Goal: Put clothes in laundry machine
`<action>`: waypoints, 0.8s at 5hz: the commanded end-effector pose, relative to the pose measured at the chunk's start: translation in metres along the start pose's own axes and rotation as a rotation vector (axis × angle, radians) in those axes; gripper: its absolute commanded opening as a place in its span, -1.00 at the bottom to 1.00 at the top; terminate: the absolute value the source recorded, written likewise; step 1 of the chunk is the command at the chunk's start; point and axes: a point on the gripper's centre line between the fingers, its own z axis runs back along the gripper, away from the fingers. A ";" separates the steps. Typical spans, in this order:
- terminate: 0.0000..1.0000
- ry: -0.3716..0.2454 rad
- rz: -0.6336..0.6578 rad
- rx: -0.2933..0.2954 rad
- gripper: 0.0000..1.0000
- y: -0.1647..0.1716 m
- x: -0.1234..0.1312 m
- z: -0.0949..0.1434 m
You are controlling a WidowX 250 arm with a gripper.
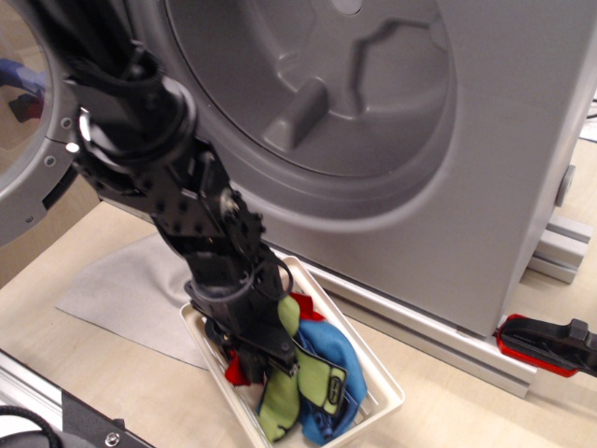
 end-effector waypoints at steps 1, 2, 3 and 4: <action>-1.00 -0.123 -0.004 0.001 -1.00 0.000 0.002 0.052; -1.00 -0.187 0.004 -0.016 -1.00 0.002 -0.003 0.078; -1.00 -0.257 0.068 -0.029 -1.00 0.016 0.001 0.106; -1.00 -0.313 0.153 -0.023 -1.00 0.044 0.018 0.122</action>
